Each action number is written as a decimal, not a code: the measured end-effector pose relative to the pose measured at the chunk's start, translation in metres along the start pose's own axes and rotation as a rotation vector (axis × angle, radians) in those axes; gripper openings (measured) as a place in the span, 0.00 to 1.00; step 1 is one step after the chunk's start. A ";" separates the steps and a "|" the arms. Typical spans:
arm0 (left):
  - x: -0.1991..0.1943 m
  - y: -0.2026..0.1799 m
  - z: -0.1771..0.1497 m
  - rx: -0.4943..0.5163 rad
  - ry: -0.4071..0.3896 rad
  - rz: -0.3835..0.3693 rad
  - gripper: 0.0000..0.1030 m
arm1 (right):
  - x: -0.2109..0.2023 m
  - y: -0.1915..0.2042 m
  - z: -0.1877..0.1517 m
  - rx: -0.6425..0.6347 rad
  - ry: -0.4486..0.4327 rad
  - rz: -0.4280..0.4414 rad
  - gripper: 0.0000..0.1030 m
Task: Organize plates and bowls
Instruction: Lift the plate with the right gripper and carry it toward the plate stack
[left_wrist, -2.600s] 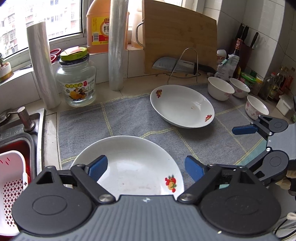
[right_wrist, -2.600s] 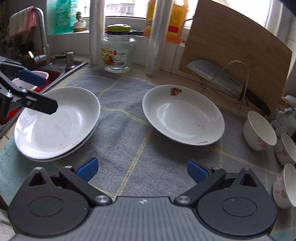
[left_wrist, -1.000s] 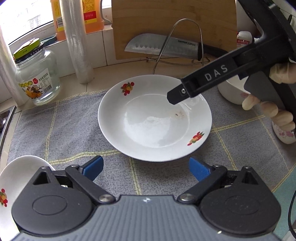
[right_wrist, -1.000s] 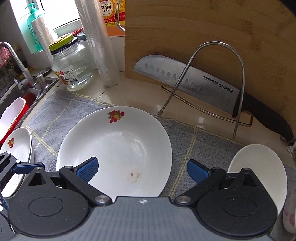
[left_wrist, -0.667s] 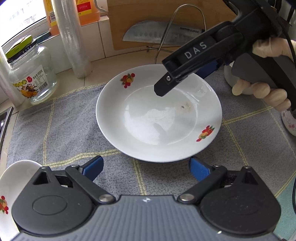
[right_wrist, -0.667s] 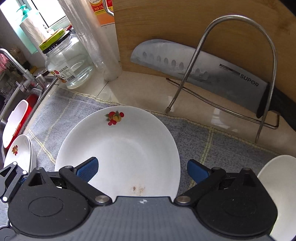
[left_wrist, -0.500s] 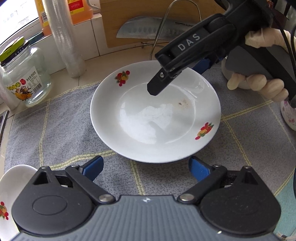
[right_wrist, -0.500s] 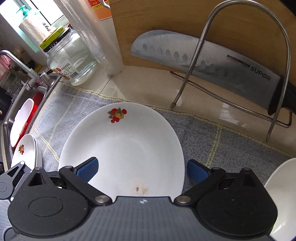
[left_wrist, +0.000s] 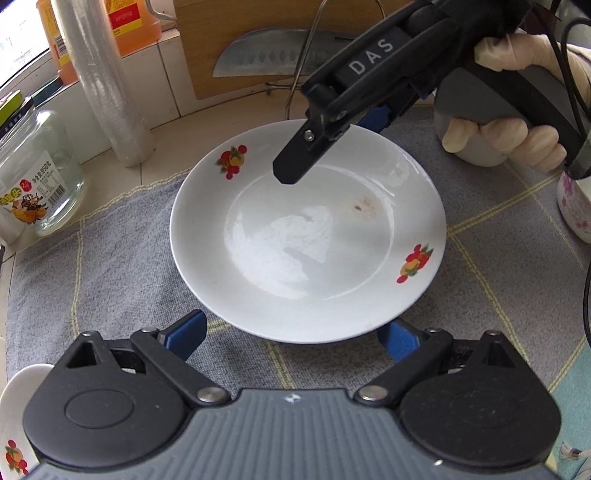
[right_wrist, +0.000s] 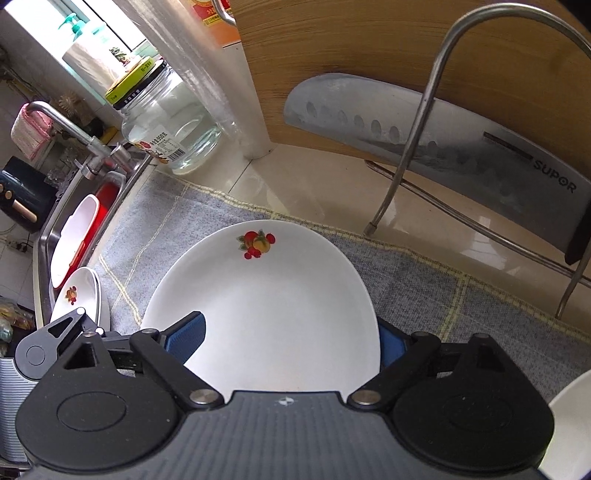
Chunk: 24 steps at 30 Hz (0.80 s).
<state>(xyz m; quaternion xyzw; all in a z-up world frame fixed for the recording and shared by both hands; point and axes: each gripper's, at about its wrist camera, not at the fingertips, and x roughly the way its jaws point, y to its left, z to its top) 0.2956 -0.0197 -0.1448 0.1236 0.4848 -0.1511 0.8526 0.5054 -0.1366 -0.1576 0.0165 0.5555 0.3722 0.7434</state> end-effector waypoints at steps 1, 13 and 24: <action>0.000 0.000 0.000 0.010 0.000 0.000 0.95 | 0.000 0.001 0.001 -0.008 0.001 -0.005 0.90; 0.008 0.002 0.005 0.105 -0.008 -0.014 0.96 | -0.001 -0.006 0.001 -0.064 -0.003 0.018 0.81; 0.010 0.006 0.004 0.111 -0.015 -0.015 0.95 | -0.003 -0.004 0.001 -0.059 -0.007 0.024 0.81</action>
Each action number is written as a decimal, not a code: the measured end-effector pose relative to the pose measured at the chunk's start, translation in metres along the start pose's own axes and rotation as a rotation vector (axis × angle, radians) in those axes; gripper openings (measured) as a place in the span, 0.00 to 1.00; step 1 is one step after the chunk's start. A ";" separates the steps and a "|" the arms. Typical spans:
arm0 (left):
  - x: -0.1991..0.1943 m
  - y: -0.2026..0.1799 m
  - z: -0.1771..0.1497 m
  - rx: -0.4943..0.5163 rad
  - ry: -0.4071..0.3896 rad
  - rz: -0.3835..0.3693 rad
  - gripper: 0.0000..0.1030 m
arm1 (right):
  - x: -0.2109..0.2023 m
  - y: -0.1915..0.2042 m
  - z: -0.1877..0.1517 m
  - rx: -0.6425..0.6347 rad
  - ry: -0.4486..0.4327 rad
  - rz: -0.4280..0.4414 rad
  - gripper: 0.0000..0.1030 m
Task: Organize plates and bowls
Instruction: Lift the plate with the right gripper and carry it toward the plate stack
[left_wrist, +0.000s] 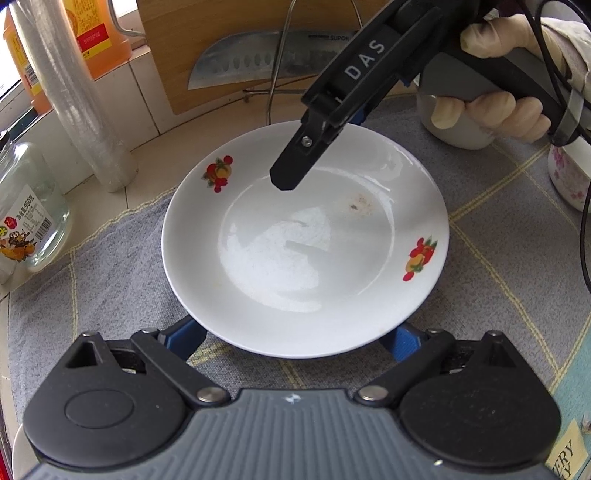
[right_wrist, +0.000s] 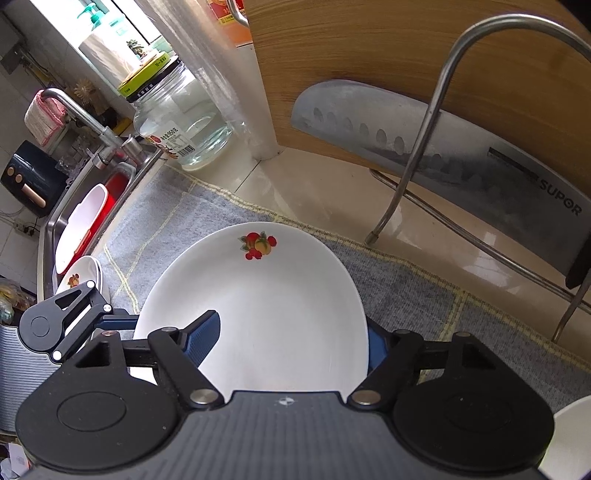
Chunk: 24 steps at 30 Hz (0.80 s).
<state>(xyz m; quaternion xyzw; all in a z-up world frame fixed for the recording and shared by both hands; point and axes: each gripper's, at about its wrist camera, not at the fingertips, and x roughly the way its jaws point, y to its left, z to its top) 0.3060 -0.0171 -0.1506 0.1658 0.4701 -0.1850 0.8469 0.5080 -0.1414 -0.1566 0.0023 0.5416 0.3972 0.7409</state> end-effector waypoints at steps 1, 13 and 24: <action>-0.001 -0.001 0.000 0.000 -0.001 0.007 0.94 | 0.000 0.000 0.000 -0.002 0.001 0.002 0.81; -0.003 0.001 -0.003 0.031 -0.014 0.004 0.95 | 0.000 -0.001 -0.005 -0.020 0.017 0.025 0.81; 0.000 0.010 -0.009 0.031 -0.052 -0.067 0.97 | 0.001 -0.010 -0.001 -0.001 -0.008 0.074 0.78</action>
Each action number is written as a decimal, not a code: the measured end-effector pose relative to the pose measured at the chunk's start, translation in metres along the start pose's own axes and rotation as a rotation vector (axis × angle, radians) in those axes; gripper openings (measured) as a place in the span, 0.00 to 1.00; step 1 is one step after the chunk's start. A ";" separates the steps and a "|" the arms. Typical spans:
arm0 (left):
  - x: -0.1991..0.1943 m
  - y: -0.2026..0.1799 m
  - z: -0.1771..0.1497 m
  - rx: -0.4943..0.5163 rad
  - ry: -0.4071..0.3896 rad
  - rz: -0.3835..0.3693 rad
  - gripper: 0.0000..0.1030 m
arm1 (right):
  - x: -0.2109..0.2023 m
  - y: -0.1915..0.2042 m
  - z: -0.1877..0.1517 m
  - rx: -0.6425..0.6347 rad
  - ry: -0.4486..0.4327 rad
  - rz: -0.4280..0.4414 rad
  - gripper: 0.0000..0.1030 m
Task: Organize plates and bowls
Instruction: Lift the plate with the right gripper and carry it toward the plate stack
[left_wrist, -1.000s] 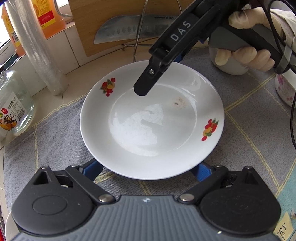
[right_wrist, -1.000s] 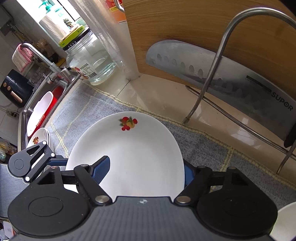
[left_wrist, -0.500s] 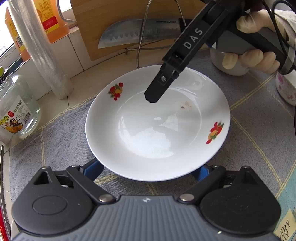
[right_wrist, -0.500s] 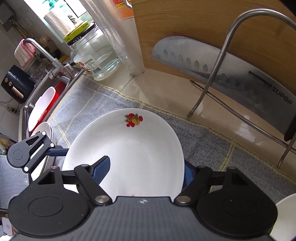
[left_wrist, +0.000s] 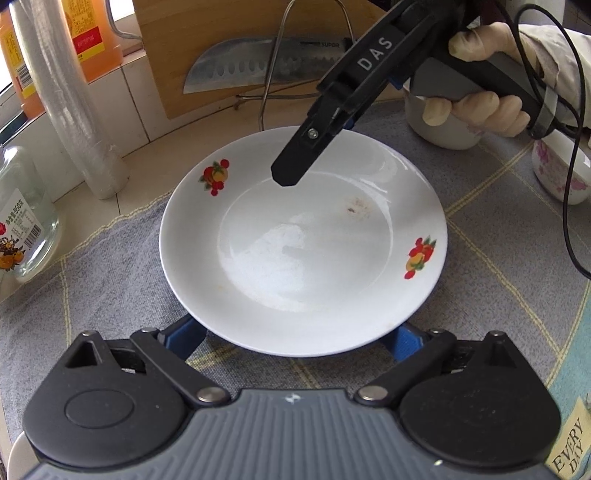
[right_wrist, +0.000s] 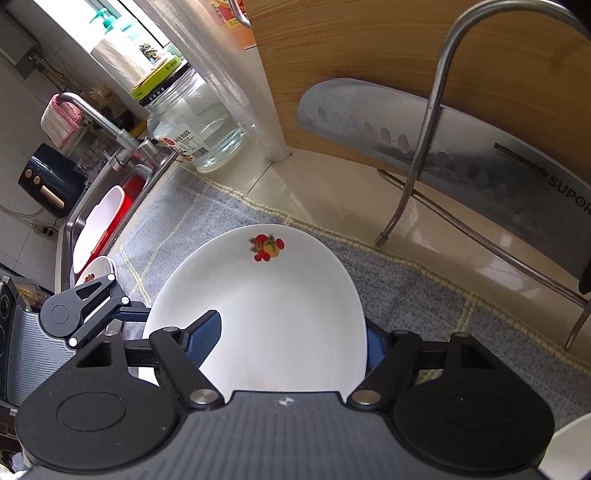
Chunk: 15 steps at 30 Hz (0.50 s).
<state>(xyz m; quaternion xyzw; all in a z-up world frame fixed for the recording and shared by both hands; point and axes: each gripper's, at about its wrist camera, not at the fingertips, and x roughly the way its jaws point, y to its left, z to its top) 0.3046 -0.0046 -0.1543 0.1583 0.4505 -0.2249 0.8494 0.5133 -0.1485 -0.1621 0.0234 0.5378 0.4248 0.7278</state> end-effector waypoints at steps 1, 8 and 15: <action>0.000 -0.002 0.000 0.007 -0.005 0.003 0.97 | 0.000 0.000 0.000 0.003 -0.001 0.001 0.77; -0.004 -0.004 0.001 -0.003 -0.015 0.013 0.94 | -0.002 0.003 -0.004 -0.004 -0.010 -0.020 0.73; -0.011 -0.008 -0.002 -0.006 -0.017 0.025 0.94 | -0.005 0.012 -0.009 -0.035 -0.002 -0.022 0.73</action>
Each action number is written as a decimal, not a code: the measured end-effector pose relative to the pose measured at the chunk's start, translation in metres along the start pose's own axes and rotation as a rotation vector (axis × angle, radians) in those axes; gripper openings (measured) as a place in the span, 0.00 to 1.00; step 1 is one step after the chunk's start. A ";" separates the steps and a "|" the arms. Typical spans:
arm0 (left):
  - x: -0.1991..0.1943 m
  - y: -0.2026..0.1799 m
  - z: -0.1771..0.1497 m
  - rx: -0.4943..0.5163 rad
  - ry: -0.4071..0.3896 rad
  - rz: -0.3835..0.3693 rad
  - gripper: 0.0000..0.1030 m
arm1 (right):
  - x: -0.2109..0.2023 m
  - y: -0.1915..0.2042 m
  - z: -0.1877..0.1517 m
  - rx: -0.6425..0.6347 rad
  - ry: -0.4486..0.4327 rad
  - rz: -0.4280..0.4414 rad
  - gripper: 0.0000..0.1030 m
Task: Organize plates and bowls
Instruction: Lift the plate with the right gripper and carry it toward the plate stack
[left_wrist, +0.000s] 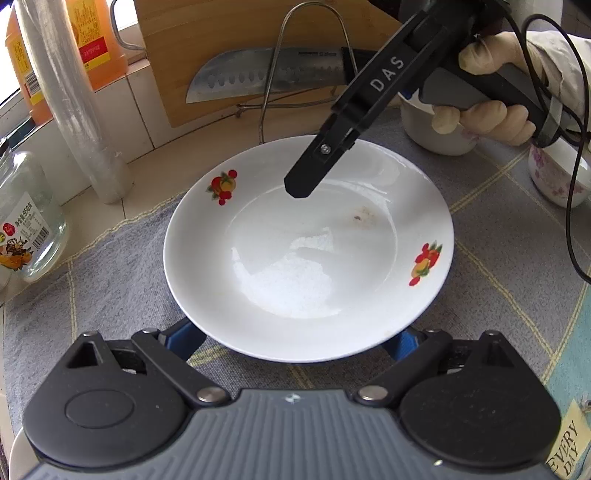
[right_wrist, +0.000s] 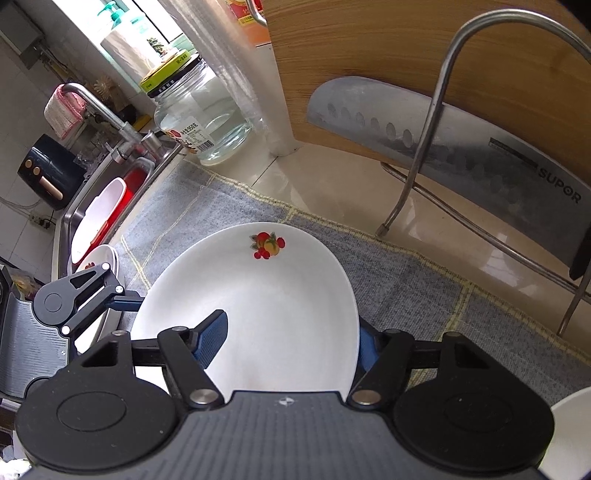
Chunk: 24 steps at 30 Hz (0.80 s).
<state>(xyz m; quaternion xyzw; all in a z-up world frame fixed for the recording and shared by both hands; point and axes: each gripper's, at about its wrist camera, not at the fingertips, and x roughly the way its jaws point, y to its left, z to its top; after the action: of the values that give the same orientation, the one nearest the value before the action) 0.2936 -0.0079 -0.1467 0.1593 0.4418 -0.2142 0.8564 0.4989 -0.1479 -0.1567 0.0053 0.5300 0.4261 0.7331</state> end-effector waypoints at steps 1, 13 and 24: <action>-0.002 -0.001 -0.001 0.001 -0.001 0.001 0.94 | 0.000 0.001 -0.001 -0.002 0.000 0.001 0.73; -0.024 -0.015 -0.006 0.005 -0.013 0.003 0.94 | -0.016 0.014 -0.012 -0.018 -0.006 0.014 0.73; -0.050 -0.027 -0.015 -0.014 -0.036 0.022 0.94 | -0.035 0.039 -0.020 -0.055 -0.026 0.016 0.73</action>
<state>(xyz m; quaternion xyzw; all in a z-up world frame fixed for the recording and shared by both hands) 0.2433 -0.0130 -0.1157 0.1543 0.4263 -0.2044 0.8676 0.4565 -0.1546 -0.1206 -0.0050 0.5085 0.4463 0.7364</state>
